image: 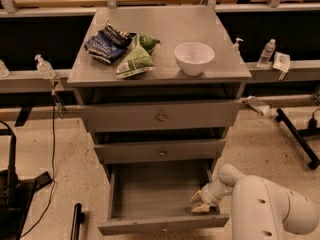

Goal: Open bottom drawer

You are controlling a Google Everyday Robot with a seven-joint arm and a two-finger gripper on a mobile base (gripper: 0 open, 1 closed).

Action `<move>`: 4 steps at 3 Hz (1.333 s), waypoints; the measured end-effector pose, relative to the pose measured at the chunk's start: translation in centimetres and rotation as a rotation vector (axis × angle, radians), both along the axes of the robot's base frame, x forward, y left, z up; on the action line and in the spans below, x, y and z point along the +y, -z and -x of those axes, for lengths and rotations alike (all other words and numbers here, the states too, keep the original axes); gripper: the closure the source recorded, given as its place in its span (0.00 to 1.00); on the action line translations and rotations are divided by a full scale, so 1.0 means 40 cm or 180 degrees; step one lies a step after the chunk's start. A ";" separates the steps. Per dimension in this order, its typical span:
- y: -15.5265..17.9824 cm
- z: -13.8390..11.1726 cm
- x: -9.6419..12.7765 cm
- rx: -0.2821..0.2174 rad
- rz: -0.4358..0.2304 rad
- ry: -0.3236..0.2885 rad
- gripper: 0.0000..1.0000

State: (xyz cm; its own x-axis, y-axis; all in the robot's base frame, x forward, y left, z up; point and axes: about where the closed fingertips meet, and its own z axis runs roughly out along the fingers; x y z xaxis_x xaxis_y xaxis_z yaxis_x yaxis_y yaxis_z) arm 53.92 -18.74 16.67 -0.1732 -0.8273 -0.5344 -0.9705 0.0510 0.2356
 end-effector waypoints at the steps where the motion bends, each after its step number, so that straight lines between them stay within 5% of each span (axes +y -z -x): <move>1: -0.017 -0.015 0.009 -0.0082 0.0022 -0.0071 0.68; 2: -0.010 -0.033 0.020 -0.0118 0.0036 -0.0123 0.91; 4: 0.081 -0.037 0.026 -0.0119 -0.0088 -0.0141 1.00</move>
Offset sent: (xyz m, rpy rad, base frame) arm 0.0376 0.0090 -0.0015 -0.0232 -0.0700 0.0502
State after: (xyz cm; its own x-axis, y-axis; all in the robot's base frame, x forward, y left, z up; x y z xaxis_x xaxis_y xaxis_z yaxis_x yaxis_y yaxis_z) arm 55.42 -17.71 13.43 -0.1161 -0.8186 -0.5625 -0.9798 0.0016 0.1998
